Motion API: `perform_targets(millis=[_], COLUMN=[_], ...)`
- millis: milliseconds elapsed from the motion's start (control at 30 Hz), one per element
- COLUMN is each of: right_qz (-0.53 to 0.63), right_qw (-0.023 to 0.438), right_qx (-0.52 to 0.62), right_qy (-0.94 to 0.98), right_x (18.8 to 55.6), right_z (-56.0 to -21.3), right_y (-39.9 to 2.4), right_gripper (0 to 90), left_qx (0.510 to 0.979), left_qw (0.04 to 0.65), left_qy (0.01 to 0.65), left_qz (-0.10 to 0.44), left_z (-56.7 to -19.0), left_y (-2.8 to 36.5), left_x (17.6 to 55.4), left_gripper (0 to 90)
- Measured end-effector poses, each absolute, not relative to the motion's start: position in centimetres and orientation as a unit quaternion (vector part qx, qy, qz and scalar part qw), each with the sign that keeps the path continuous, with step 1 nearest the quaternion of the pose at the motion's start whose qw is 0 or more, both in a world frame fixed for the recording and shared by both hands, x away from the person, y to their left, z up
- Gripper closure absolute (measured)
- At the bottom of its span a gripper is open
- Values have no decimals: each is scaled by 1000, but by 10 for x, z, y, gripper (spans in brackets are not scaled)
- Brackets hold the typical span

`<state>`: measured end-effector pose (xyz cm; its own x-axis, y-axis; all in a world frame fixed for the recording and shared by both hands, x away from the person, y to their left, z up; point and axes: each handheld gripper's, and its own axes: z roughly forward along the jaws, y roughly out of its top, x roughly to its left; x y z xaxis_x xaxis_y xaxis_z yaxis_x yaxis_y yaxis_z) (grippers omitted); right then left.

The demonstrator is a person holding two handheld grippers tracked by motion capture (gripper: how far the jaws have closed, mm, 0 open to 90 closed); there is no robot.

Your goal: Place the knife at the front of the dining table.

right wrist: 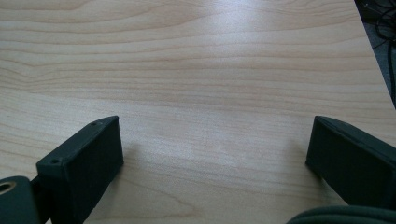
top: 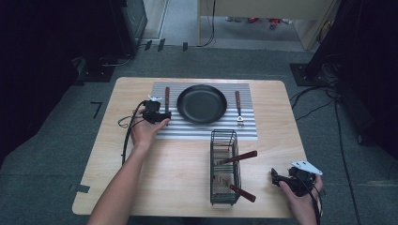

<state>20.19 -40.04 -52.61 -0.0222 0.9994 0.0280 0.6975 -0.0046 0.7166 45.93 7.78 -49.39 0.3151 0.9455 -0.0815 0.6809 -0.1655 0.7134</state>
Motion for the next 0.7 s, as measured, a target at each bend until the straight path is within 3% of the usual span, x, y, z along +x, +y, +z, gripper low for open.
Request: perform_targets(millis=[333,700], right_qz=[287,286], right_qw=[263,263], right_qx=[649,650], right_qy=[654,653], right_x=[202,202], right_z=[-526,-526], right_y=[-400,-400], right_gripper=[34,33], left_qx=[698,686], left_qw=[406,428], left_qy=[556,557], left_qz=[200,191], left_z=[-471,-474], left_y=[107,134], left_x=[408,348], left_gripper=[223,152])
